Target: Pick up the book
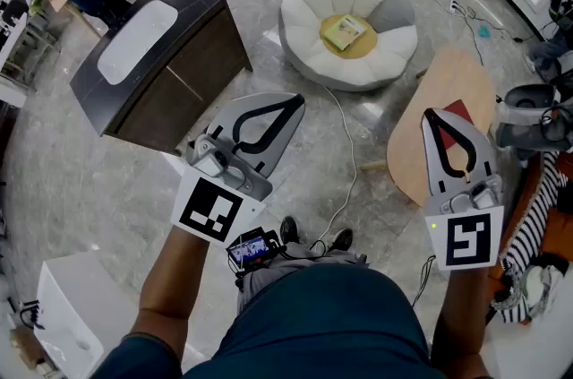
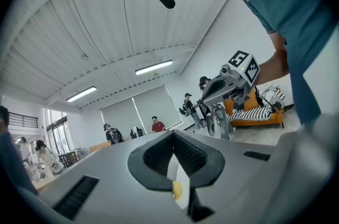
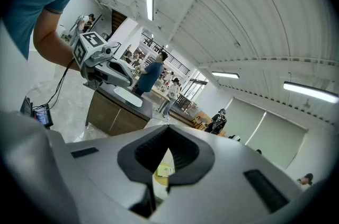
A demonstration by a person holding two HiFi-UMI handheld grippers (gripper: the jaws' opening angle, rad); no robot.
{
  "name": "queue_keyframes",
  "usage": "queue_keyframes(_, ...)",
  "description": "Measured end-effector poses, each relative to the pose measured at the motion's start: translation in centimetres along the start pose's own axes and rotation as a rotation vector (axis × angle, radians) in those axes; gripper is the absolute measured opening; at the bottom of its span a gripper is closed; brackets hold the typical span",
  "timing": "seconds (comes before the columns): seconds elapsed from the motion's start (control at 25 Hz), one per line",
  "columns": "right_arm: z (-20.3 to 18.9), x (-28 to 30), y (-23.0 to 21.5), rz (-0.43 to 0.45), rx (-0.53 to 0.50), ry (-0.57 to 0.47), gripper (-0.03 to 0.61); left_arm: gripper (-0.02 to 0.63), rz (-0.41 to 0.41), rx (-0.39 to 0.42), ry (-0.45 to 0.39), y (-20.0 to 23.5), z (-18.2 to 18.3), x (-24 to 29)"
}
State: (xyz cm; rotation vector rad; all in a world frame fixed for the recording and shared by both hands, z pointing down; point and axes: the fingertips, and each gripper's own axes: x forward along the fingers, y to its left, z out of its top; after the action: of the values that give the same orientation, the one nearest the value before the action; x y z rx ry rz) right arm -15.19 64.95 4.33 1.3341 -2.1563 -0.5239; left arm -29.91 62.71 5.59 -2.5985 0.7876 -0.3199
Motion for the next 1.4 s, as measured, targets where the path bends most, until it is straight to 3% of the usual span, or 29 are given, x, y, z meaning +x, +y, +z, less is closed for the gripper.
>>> queue_keyframes(0.16,-0.7,0.2,0.3,0.015,-0.011,0.024,0.012,0.005,-0.008,-0.007,0.007,-0.2,-0.7,0.2)
queue_keyframes(0.4,-0.5,0.9,0.4,-0.011,0.084,-0.007,0.012,0.005,-0.016,-0.028,0.012,0.2,-1.6,0.1)
queue_keyframes(1.12,0.4,3.8,0.8,-0.055,0.088,0.03,0.012,0.005,-0.084,-0.056,-0.025,2.4,-3.3,0.9)
queue_keyframes(1.4,-2.1,4.2,-1.4,-0.036,0.081,0.03,0.012,0.005,-0.076,-0.057,-0.006,2.2,-3.3,3.7)
